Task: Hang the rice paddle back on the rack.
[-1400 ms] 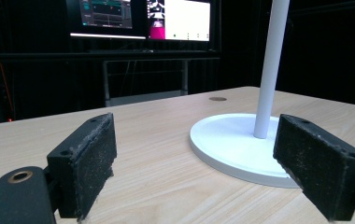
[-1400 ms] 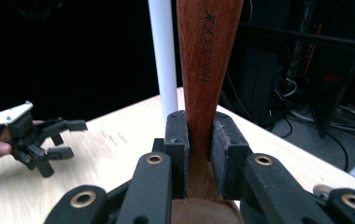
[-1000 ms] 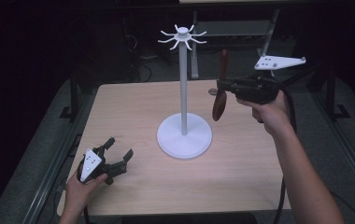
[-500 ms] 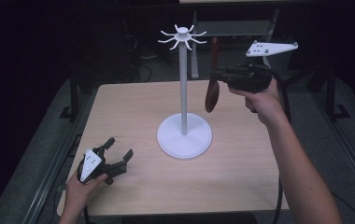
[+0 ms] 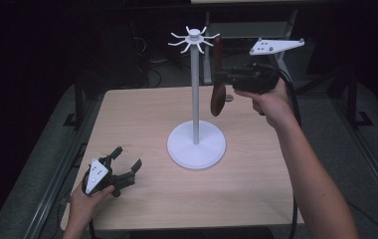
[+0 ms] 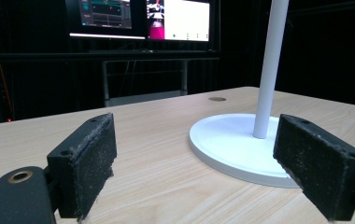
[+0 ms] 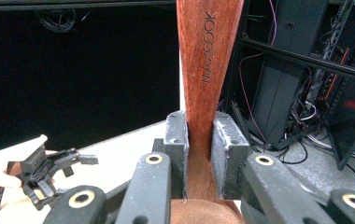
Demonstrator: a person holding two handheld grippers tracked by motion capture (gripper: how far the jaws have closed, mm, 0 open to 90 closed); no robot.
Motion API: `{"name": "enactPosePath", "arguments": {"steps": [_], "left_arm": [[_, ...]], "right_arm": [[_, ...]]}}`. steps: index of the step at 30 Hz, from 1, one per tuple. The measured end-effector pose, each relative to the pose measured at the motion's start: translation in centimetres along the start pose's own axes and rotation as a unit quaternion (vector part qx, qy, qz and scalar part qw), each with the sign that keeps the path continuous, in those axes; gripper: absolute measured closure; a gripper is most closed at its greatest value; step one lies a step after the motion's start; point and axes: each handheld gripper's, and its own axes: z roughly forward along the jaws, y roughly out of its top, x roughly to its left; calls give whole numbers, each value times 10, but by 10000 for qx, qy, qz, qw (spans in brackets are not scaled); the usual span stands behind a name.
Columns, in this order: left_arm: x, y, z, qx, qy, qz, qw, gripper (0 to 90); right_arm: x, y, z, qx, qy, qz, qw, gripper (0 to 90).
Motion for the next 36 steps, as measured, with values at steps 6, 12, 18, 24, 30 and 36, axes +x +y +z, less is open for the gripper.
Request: {"name": "enactPosePath", "arguments": {"steps": [6, 12, 18, 24, 30, 36], "left_arm": [[0, 0, 0, -18, -6, -4, 10000, 129], [0, 0, 0, -13, 2, -3, 10000, 129], [0, 0, 0, -18, 12, -18, 10000, 129], [0, 0, 0, -18, 25, -18, 10000, 129], [-1, 0, 1, -33, 25, -35, 10000, 129], [-1, 0, 1, -55, 27, -33, 10000, 129]], "right_arm": [[0, 1, 7, 39, -3, -7, 10000, 771], [0, 2, 12, 97, -6, -4, 10000, 759], [-2, 3, 6, 86, 38, 27, 10000, 732], [-4, 1, -3, 34, 19, 27, 10000, 693], [-5, -9, -11, 73, -41, 123, 9999, 623], [-9, -24, -20, 88, -216, 249, 9994, 584]]}}
